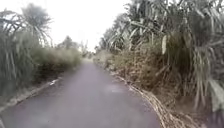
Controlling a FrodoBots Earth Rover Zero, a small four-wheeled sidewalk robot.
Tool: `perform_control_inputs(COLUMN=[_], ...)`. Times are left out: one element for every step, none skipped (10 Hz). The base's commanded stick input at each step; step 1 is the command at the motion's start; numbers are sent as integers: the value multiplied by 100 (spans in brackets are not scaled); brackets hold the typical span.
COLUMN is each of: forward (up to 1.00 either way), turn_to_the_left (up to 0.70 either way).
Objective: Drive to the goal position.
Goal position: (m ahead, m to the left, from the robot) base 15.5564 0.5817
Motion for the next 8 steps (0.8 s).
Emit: perform_control_inputs(forward=[100, 100, 100, 100, 100, 100, 100, 100], turn_to_the_left=[39, 39, 39, 39, 39, 39, 0, 0])
